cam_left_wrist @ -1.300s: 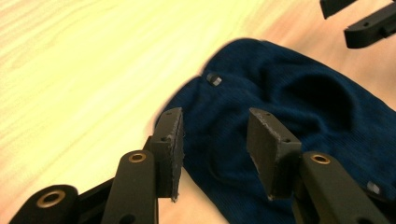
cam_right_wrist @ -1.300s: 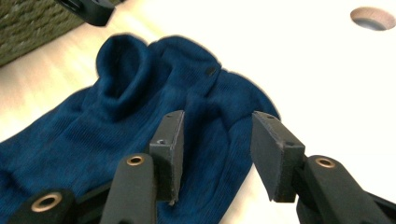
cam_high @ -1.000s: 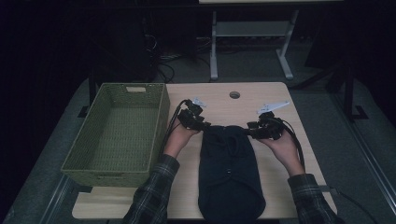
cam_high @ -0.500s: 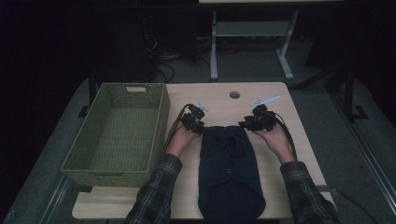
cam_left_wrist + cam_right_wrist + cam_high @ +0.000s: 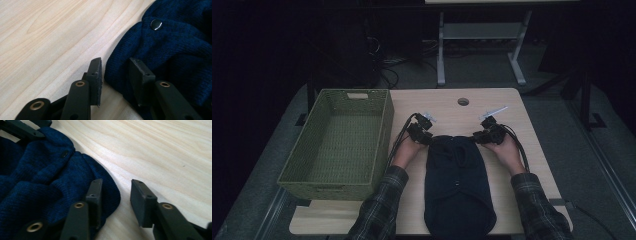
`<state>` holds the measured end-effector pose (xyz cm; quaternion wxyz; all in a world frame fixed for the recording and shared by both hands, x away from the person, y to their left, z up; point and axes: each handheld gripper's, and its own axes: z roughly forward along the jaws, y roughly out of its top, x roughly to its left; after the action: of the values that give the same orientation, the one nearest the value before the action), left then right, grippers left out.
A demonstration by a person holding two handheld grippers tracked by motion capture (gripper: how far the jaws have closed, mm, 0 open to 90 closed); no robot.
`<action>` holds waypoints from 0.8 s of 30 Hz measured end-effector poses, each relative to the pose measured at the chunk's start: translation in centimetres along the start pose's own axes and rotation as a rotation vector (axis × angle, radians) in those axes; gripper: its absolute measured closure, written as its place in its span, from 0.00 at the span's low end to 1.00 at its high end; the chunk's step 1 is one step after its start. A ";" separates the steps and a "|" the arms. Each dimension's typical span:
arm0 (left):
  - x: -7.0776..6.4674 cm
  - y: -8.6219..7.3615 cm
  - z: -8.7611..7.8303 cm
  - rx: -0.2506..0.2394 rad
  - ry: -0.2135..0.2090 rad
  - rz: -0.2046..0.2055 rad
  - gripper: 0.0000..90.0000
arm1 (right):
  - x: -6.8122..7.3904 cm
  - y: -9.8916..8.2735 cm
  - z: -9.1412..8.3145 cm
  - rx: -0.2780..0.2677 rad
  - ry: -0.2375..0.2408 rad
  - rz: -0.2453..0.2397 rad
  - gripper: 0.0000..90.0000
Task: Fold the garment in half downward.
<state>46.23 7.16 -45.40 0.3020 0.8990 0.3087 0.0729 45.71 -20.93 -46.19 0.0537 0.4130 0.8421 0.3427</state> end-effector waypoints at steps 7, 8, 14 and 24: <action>0.1 -0.2 0.1 -0.007 -0.041 -0.017 0.81 | 0.1 0.0 0.2 0.014 0.027 0.024 0.85; 0.1 -0.1 0.1 -0.005 -0.041 -0.019 0.82 | 0.1 0.0 0.2 0.015 0.026 0.016 0.88; 0.2 -0.1 -0.2 -0.006 -0.047 -0.081 0.87 | 0.7 0.3 0.2 0.028 0.002 -0.005 0.95; 0.0 0.3 -1.2 -0.019 -0.032 -0.062 0.89 | 1.1 0.8 -1.4 0.001 -0.026 -0.018 0.95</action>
<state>45.99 7.58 -44.24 0.3176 0.8872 0.3306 0.0520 44.99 -20.51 -44.42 0.0675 0.4099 0.8451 0.3365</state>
